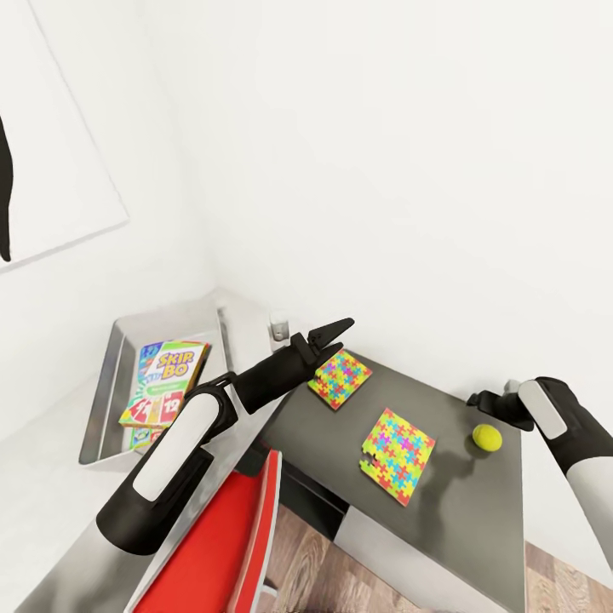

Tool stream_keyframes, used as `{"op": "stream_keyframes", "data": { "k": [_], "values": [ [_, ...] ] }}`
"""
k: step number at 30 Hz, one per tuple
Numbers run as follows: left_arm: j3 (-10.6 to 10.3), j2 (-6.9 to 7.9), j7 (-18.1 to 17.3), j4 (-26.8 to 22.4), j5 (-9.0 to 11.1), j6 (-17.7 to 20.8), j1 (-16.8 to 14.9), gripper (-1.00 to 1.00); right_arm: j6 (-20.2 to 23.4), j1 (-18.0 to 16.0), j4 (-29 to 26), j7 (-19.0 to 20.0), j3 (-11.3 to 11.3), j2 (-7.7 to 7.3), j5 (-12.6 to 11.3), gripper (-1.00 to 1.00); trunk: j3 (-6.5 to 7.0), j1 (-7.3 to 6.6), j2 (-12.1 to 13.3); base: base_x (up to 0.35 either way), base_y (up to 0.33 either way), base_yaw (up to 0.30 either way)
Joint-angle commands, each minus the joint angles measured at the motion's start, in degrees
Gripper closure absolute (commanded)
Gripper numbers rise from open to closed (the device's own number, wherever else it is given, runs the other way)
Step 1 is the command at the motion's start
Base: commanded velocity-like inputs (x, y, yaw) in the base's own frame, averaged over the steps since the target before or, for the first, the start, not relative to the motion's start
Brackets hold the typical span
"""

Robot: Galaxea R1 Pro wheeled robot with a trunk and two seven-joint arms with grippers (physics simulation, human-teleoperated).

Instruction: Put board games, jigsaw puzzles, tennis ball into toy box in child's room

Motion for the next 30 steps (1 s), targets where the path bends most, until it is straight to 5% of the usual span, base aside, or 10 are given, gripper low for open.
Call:
{"op": "stream_keyframes", "data": {
  "k": [1,30],
  "values": [
    [-0.04,0.03,-0.07,0.0,0.22,0.09,-0.06,-1.0,0.1,-0.05,-0.06,-0.53,0.19,-0.05,-0.6,-1.0,-0.2,0.03,-0.11,0.0,0.0,0.0],
    [-0.08,0.1,-0.07,0.0,0.22,0.12,-0.06,-1.0,-2.01,-1.69,3.4,-0.3,0.19,-0.78,-0.6,-1.0,-2.91,0.03,-0.11,0.0,0.0,0.0]
  ]
}}
